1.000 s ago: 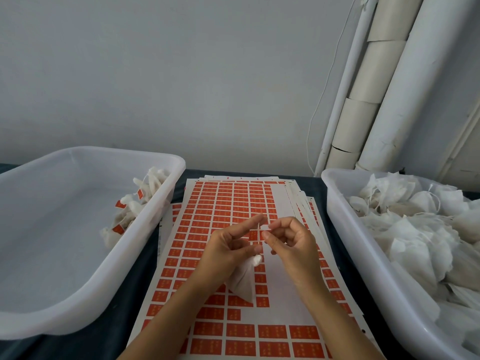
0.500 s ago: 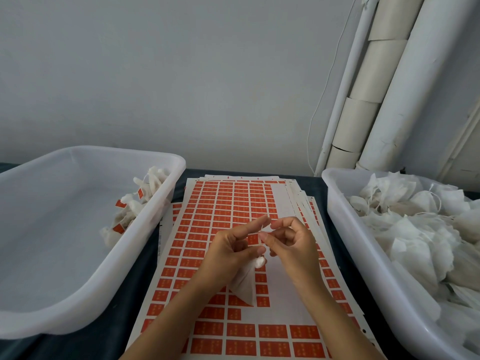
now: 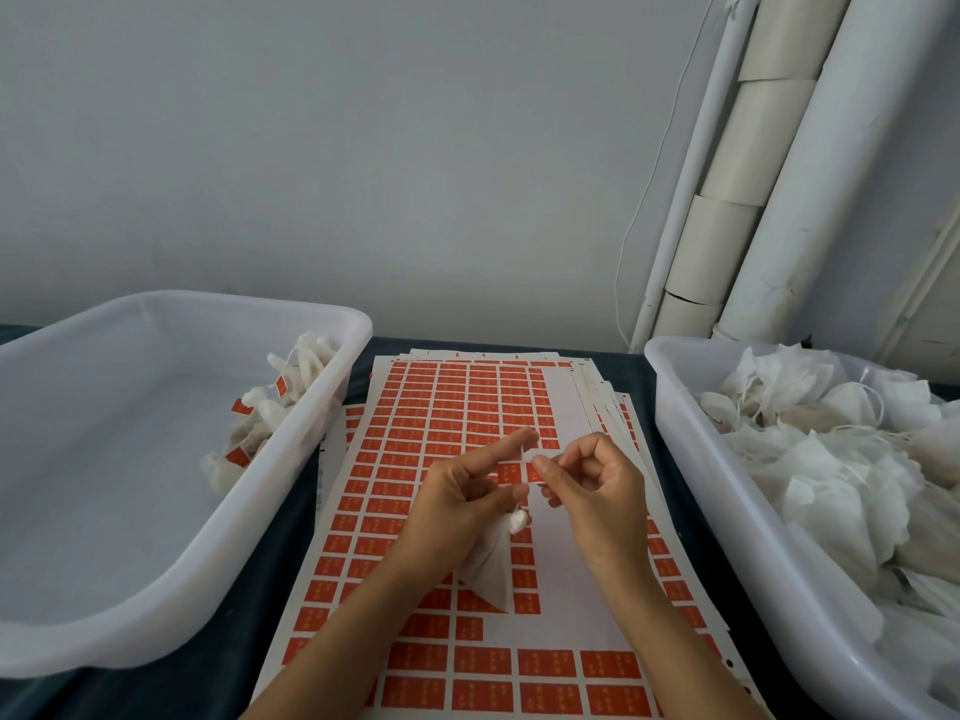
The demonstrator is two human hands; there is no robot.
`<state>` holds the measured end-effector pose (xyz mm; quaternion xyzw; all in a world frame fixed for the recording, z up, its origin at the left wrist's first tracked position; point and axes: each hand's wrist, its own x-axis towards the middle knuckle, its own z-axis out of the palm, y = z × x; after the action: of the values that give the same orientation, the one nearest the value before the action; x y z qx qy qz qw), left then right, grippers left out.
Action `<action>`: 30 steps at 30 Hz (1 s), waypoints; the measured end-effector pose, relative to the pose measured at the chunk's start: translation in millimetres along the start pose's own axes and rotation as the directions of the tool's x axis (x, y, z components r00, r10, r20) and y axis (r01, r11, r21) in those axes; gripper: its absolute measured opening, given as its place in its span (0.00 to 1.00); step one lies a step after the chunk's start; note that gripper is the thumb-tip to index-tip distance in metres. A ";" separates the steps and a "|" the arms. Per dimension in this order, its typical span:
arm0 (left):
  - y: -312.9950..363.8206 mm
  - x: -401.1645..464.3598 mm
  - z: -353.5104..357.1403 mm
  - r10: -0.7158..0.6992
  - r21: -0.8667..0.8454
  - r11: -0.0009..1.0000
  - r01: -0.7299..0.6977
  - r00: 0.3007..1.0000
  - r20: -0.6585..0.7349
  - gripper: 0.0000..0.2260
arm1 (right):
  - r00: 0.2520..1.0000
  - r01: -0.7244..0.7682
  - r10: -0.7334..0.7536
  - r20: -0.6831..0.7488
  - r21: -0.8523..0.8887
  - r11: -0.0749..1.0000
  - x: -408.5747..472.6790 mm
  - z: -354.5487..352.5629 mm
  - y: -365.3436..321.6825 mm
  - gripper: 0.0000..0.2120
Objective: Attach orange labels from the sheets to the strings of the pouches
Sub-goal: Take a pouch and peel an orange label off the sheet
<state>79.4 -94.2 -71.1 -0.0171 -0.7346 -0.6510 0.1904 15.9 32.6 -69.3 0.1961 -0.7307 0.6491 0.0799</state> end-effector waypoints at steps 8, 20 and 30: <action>-1.3 0.6 -0.3 0.005 -0.020 1.000 -0.005 1.000 -0.014 0.19 | 1.000 0.002 -0.002 0.015 -0.016 1.000 0.7 1.0 0.3 0.08; 0.5 -1.5 1.0 0.031 -0.044 0.999 -0.031 1.000 0.001 0.19 | 0.985 -0.032 0.042 0.170 -0.057 0.998 2.5 0.7 -1.1 0.05; 3.9 -1.7 1.3 0.047 -0.060 0.997 -0.045 0.998 0.038 0.19 | 0.972 -0.155 0.147 0.182 0.030 0.987 -0.5 4.2 0.6 0.03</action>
<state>81.7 -91.9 -68.0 -0.0525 -0.7181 -0.6674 0.1902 16.7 28.6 -70.6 0.1992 -0.7332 0.6489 -0.0402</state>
